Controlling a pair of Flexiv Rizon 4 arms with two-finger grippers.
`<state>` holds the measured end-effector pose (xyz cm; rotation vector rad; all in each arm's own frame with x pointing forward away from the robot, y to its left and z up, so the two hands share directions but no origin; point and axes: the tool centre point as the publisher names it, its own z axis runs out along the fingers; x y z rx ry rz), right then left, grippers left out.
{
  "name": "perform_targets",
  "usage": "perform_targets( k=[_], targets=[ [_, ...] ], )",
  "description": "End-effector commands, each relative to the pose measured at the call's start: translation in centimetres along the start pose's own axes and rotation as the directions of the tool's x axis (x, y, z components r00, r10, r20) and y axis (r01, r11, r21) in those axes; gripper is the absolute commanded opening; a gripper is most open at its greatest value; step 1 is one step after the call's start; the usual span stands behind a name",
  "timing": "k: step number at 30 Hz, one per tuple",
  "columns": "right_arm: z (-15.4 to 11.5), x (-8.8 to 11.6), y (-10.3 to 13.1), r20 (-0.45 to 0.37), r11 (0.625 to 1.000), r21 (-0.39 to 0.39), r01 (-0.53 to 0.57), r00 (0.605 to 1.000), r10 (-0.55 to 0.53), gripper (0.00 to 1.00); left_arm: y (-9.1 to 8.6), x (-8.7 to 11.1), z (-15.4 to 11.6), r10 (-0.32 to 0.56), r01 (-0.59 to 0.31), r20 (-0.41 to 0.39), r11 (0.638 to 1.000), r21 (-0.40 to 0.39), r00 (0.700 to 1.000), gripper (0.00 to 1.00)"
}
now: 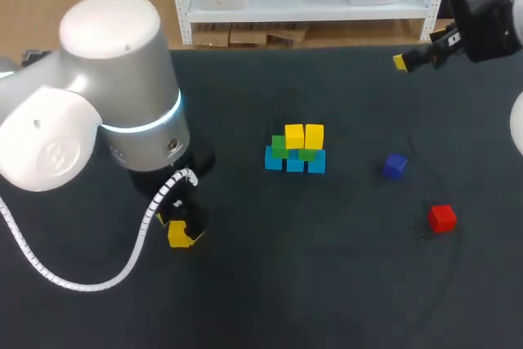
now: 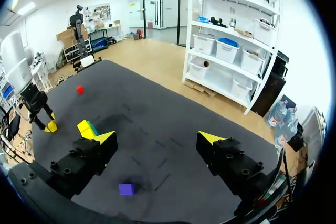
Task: Place the blue cubes, place green cubes on the blue cubes, place the yellow cubes on the green cubes, then place the red cubes on the yellow cubes, and place purple cube on the red cubes.
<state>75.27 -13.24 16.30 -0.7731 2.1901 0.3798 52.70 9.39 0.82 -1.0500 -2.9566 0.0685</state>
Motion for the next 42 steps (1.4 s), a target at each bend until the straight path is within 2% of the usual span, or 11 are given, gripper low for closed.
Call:
perform_targets(
  k=[1,9,17,19,25,27,30,35,39,42],
  targets=[
    [0.0,0.0,0.1,-0.001,1.000,0.003,0.000,1.000,0.000,1.00,-0.2,0.1,0.1,-0.042,0.042,-0.007,0.999,-0.018,0.999,1.00],
    [0.0,0.0,0.1,-0.001,1.000,0.003,0.000,1.000,0.000,1.00,-1.2,0.3,0.3,-0.149,0.151,0.028,0.987,-0.054,0.988,1.00],
    [0.0,0.0,0.1,-0.001,1.000,0.003,0.000,1.000,0.000,1.00,-1.4,0.7,-0.1,-0.271,0.279,0.096,0.956,-0.086,0.958,1.00],
    [0.0,0.0,0.1,-0.001,1.000,0.003,0.000,1.000,0.000,1.00,-1.3,0.9,-0.2,-0.303,0.313,0.110,0.946,-0.090,0.947,0.94],
    [0.0,0.0,0.1,-0.001,1.000,0.003,0.000,1.000,0.000,1.00,-1.4,1.3,-0.4,-0.385,0.402,0.166,0.911,-0.088,0.908,0.86],
    [0.0,0.0,0.1,-0.001,1.000,0.003,0.000,1.000,0.000,1.00,-1.3,1.3,-0.2,-0.412,0.429,0.177,0.901,-0.065,0.894,0.79],
    [0.0,0.0,0.1,-0.001,1.000,0.003,0.000,1.000,0.000,1.00,-1.2,1.3,-0.1,-0.441,0.455,0.186,0.890,-0.038,0.878,0.61],
    [0.0,0.0,0.1,-0.001,1.000,0.003,0.000,1.000,0.000,1.00,-1.4,1.4,0.1,-0.465,0.474,0.177,0.880,-0.013,0.868,0.49],
    [0.0,0.0,0.1,-0.001,1.000,0.003,0.000,1.000,0.000,1.00,-1.5,1.5,0.3,-0.474,0.481,0.168,0.877,-0.004,0.864,0.47],
    [0.0,0.0,0.1,-0.001,1.000,0.003,0.000,1.000,0.000,1.00,-1.5,1.4,0.2,-0.468,0.476,0.170,0.879,-0.010,0.867,0.38]
  ],
)
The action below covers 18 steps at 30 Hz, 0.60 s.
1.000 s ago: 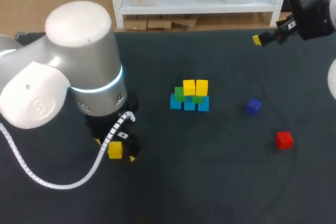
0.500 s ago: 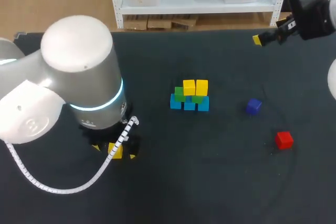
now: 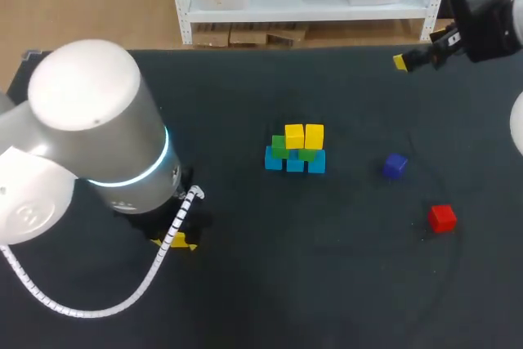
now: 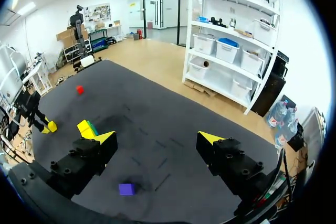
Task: Place the blue cubes, place green cubes on the blue cubes, place the yellow cubes on the green cubes, then place the red cubes on the yellow cubes, and place purple cube on the red cubes.
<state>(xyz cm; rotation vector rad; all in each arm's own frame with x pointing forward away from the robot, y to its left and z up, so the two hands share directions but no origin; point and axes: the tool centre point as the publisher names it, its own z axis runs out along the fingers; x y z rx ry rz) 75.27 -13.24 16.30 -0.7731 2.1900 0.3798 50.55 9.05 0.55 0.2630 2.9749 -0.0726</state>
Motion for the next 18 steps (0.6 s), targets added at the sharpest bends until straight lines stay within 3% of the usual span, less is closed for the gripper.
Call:
perform_targets(
  k=[1,3,4,8,12,13,14,15,18],
  targets=[
    [0.0,0.0,0.1,-0.001,1.000,0.003,0.000,1.000,0.000,1.00,0.1,-0.2,-0.2,0.022,-0.022,0.002,1.000,-0.011,1.000,0.30],
    [0.0,0.0,0.1,-0.001,1.000,0.003,0.000,1.000,0.000,1.00,0.0,-0.6,-0.4,0.052,-0.052,-0.001,0.998,-0.029,0.999,0.04],
    [0.0,0.0,0.1,-0.001,1.000,0.003,0.000,1.000,0.000,1.00,0.0,-0.7,-0.5,0.071,-0.071,-0.006,0.997,-0.029,0.997,0.00],
    [0.0,0.0,0.1,-0.001,1.000,0.003,0.000,1.000,0.000,1.00,-0.3,-1.5,-0.6,0.186,-0.187,-0.049,0.982,-0.017,0.981,0.00],
    [0.0,0.0,0.1,-0.001,1.000,0.003,0.000,1.000,0.000,1.00,-0.3,-2.3,-1.1,0.220,-0.221,-0.058,0.975,0.005,0.974,0.00],
    [0.0,0.0,0.1,-0.001,1.000,0.003,0.000,1.000,0.000,1.00,-0.2,-2.4,-1.1,0.228,-0.228,-0.064,0.974,0.017,0.972,0.18],
    [0.0,0.0,0.1,-0.001,1.000,0.003,0.000,1.000,0.000,1.00,-0.2,-2.4,-1.1,0.228,-0.227,-0.066,0.974,0.023,0.972,0.44],
    [0.0,0.0,0.1,-0.001,1.000,0.003,0.000,1.000,0.000,1.00,-0.3,-2.4,-1.1,0.228,-0.227,-0.069,0.974,0.021,0.971,0.82],
    [0.0,0.0,0.1,-0.001,1.000,0.003,0.000,1.000,0.000,1.00,-0.4,-2.2,-0.6,0.226,-0.225,-0.084,0.974,0.031,0.970,1.00]
  ],
)
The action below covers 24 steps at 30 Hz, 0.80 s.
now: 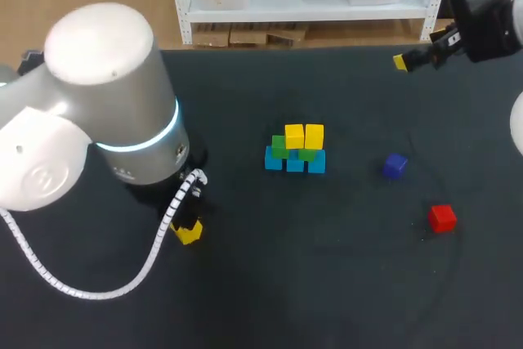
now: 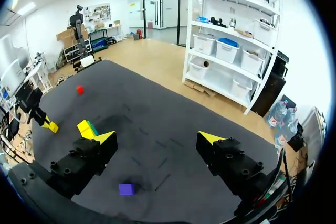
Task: Place the blue cubes, place green cubes on the blue cubes, place the yellow cubes on the green cubes, then place the red cubes on the yellow cubes, and place purple cube on the red cubes.
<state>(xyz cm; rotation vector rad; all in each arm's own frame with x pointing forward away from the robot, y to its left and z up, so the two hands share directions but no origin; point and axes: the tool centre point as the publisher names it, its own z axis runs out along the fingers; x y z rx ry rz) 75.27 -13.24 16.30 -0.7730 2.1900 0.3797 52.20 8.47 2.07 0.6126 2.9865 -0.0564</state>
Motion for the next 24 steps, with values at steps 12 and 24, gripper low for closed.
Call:
perform_targets(
  k=[12,24],
  targets=[
    [0.0,0.0,0.1,-0.001,1.000,0.003,0.000,1.000,0.000,1.00,0.3,0.1,2.0,-0.013,0.015,-0.049,0.999,0.050,0.999,1.00],
    [0.0,0.0,0.1,-0.001,1.000,0.003,0.000,1.000,0.000,1.00,1.1,-0.4,1.1,0.012,-0.012,-0.022,1.000,0.008,1.000,1.00]
  ],
)
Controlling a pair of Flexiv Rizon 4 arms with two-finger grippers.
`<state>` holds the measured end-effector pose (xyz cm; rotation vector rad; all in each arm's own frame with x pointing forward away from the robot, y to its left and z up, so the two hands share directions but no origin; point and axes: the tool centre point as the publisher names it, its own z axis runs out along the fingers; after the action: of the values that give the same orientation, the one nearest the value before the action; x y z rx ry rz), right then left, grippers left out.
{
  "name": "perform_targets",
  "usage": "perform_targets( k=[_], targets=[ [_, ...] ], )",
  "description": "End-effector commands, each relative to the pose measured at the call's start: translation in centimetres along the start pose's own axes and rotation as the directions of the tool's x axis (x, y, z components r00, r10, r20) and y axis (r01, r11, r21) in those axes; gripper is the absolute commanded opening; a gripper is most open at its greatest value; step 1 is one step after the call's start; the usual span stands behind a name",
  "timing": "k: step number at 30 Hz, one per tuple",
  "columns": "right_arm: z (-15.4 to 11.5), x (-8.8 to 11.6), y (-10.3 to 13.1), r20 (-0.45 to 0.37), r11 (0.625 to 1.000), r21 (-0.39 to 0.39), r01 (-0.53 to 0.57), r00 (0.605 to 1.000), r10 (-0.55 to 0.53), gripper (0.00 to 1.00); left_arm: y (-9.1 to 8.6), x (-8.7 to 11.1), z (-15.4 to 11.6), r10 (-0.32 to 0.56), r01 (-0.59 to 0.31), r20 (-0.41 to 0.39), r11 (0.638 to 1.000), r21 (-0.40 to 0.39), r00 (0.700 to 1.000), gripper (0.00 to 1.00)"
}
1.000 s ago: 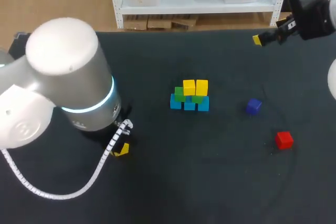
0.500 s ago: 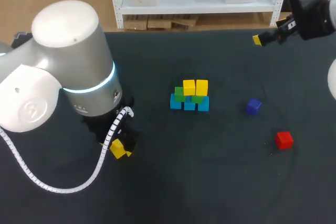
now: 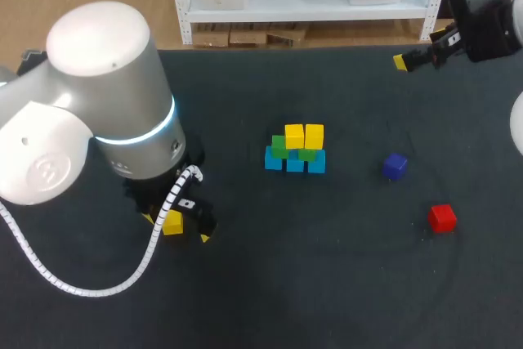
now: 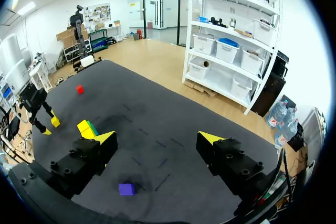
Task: Place the blue cubes, place green cubes on the blue cubes, place the yellow cubes on the green cubes, then place the red cubes on the yellow cubes, and place purple cube on the red cubes.
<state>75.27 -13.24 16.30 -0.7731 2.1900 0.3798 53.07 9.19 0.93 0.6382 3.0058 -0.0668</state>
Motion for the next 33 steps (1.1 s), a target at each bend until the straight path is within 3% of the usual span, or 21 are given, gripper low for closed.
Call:
perform_targets(
  k=[1,6,10,18,21,24,28,33],
  targets=[
    [0.0,0.0,0.1,-0.001,1.000,0.003,0.000,1.000,0.000,1.00,0.1,0.0,0.0,-0.001,0.001,-0.002,1.000,-0.008,1.000,1.00],
    [0.0,0.0,0.1,-0.001,1.000,0.003,0.000,1.000,0.000,1.00,0.5,0.4,0.5,-0.014,0.013,-0.030,1.000,-0.026,0.999,0.88],
    [0.0,0.0,0.1,-0.001,1.000,0.003,0.000,1.000,0.000,1.00,0.8,0.4,0.7,-0.041,0.040,-0.010,0.998,-0.043,0.999,0.65],
    [0.0,0.0,0.1,-0.001,1.000,0.003,0.000,1.000,0.000,1.00,1.2,0.2,0.7,-0.079,0.080,0.014,0.995,-0.053,0.997,0.40],
    [0.0,0.0,0.1,-0.001,1.000,0.003,0.000,1.000,0.000,1.00,1.1,0.2,0.8,-0.083,0.084,0.013,0.995,-0.050,0.996,0.25],
    [0.0,0.0,0.1,-0.001,1.000,0.003,0.000,1.000,0.000,1.00,1.0,0.3,0.8,-0.086,0.086,0.012,0.995,-0.050,0.996,0.04],
    [0.0,0.0,0.1,-0.001,1.000,0.003,0.000,1.000,0.000,1.00,1.0,0.3,0.8,-0.065,0.064,-0.001,0.996,-0.063,0.998,0.00],
    [0.0,0.0,0.1,-0.001,1.000,0.003,0.000,1.000,0.000,1.00,0.5,-1.1,0.0,0.086,-0.086,0.008,0.994,-0.062,0.996,0.00]
  ],
)
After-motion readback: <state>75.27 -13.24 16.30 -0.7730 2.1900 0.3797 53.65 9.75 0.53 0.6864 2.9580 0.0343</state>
